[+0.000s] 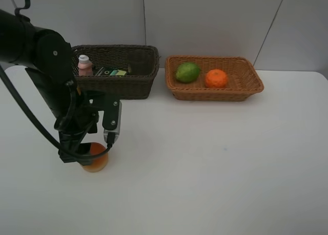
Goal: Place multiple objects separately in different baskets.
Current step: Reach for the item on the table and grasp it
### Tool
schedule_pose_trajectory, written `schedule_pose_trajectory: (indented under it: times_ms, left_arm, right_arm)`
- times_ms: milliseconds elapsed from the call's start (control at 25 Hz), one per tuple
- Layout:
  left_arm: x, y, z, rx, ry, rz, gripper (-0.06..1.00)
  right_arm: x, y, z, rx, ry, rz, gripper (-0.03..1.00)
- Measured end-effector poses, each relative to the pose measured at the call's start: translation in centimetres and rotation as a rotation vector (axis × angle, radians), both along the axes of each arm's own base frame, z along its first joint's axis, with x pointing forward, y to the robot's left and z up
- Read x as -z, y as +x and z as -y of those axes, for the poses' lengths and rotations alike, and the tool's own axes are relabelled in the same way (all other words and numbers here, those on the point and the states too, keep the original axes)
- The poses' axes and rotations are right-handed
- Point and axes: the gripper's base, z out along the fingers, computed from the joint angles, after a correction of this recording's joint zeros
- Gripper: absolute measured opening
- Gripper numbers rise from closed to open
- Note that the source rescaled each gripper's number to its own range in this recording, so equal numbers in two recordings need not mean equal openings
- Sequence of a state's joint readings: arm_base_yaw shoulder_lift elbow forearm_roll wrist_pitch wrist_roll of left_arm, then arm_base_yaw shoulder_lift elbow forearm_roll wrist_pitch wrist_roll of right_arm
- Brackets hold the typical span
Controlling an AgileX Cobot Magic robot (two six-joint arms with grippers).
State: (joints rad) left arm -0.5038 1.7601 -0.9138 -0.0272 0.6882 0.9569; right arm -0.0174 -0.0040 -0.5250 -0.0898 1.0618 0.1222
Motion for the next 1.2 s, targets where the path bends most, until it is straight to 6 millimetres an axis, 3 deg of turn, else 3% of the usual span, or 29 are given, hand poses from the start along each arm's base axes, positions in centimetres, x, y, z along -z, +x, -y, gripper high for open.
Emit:
schedule_pose_trajectory:
  times_ms: [400, 880, 1200]
  left_arm:
    - [0.3, 0.1, 0.0, 0.007, 0.003, 0.013, 1.0]
    - [2.6, 0.3, 0.1, 0.007, 0.014, -0.006, 1.0]
    - [3.8, -0.9, -0.6, 0.006, 0.017, -0.011, 1.0]
  right_arm:
    - [0.0, 0.0, 0.0, 0.0, 0.0, 0.0, 0.67]
    - [0.0, 0.0, 0.0, 0.0, 0.0, 0.0, 0.67]
    - [0.0, 0.0, 0.0, 0.0, 0.0, 0.0, 0.67]
